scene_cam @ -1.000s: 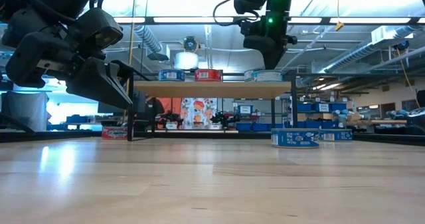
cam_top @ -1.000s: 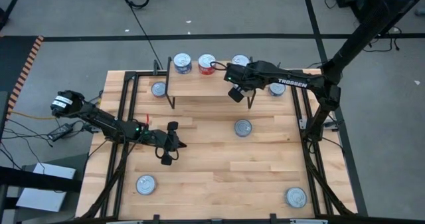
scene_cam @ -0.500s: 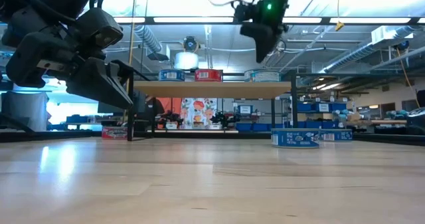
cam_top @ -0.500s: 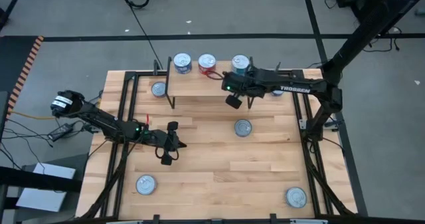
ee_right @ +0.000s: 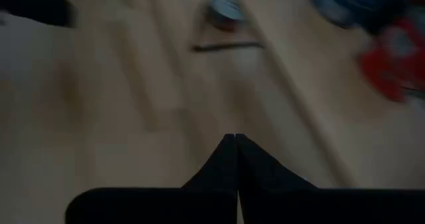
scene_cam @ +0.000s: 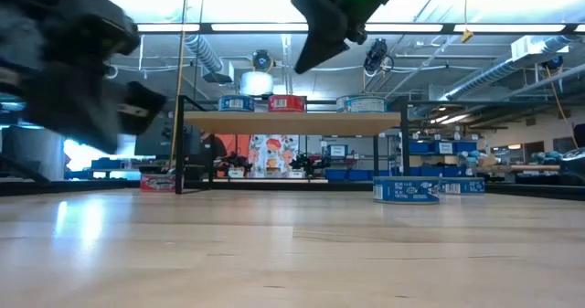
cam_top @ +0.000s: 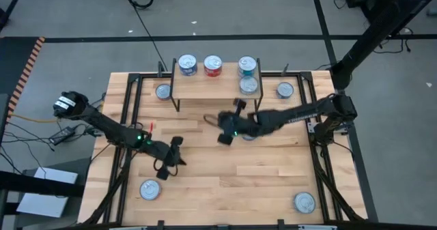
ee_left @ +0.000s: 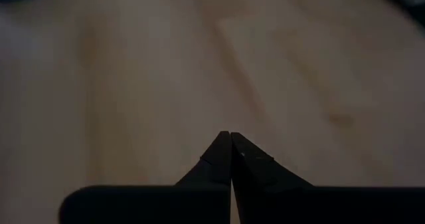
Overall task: Stack canned seafood by type on shelf
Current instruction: Put the red tuna can on the shelf aligned with the other red tuna cans
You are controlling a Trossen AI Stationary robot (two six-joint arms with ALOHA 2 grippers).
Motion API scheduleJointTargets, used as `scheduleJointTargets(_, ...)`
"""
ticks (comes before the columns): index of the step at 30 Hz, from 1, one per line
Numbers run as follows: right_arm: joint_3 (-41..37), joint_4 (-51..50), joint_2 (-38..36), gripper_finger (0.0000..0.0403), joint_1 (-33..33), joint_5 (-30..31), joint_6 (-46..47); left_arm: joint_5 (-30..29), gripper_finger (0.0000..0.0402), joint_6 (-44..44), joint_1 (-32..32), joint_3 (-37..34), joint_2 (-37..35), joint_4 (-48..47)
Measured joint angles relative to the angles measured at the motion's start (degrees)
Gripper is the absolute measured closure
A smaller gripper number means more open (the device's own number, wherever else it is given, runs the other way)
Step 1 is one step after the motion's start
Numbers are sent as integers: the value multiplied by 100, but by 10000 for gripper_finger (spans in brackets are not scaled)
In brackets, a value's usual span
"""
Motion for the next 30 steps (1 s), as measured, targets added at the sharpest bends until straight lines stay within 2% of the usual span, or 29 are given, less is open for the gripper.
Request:
scheduleJointTargets(4, -460, 773, 0, 399, 440, -43, 143, 396, 395, -591, -406, 12, 0, -120)
scheduleJointTargets(7, -649, 985, 0, 399, 754, -35, 366, 693, 391, -1212, -689, 243, 0, -683)
scheduleJointTargets(10, -838, 1201, 0, 399, 1018, 5, 580, 586, 383, -1512, -1022, 629, 0, -1633)
scheduleJointTargets(15, -1072, 1492, 0, 399, 1294, 181, 732, -32, 374, -1647, -1529, 1406, 0, -3387)
scheduleJointTargets(19, -1154, 1491, 0, 399, 1423, 177, 894, 96, 364, -1957, -1825, 1840, 0, -4287)
scheduleJointTargets(24, -1256, 1673, 0, 398, 1483, 284, 890, 239, 339, -2605, -2031, 1973, 0, -4906)
scheduleJointTargets(30, -1419, 1797, 0, 398, 1481, 294, 898, 757, 310, -3377, -2040, 1653, 0, -4906)
